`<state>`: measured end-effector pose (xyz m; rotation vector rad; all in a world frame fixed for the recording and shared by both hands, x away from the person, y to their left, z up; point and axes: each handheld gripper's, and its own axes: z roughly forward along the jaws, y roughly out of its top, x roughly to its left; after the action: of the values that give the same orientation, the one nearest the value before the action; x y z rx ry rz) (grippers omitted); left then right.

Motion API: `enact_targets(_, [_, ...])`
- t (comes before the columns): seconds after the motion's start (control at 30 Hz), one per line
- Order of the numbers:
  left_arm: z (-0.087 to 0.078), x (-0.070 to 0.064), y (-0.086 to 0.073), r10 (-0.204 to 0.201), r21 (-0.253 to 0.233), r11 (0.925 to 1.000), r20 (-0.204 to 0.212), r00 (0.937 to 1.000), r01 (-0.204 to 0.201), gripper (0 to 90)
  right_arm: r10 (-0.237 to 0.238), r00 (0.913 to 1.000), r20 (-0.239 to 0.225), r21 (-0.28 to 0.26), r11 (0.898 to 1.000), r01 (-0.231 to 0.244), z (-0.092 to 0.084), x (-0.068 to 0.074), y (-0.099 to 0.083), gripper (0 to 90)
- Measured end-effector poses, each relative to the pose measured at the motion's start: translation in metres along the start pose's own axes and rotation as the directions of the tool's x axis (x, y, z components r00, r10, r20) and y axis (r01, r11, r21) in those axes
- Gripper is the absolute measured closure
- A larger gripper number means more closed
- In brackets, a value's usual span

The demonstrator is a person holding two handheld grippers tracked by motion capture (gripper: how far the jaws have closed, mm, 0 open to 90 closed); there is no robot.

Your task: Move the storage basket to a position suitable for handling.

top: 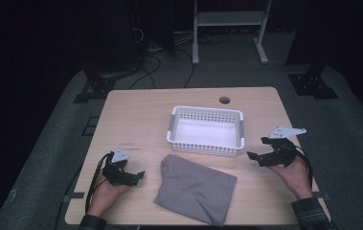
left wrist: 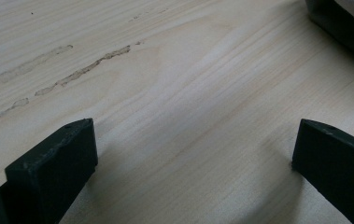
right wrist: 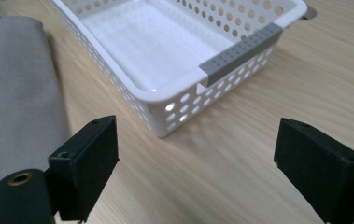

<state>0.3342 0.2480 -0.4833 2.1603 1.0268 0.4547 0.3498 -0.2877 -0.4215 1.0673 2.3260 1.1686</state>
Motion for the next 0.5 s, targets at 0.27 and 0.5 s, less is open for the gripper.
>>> enact_targets(0.27, [0.0, 0.0, 0.0, -0.004, -0.001, 1.0, -0.002, 1.0, 0.004, 0.0, -0.037, 0.9985, -0.041, -0.017, 0.999, 0.037, 0.004, 0.008, 0.019, 13.2])
enact_targets(0.5, [0.0, 0.0, 0.0, -0.005, 0.003, 1.0, -0.005, 1.0, 0.005, 0.0, -0.062, 0.9954, -0.072, -0.022, 0.998, 0.061, 0.012, 0.015, 0.033, 14.0])
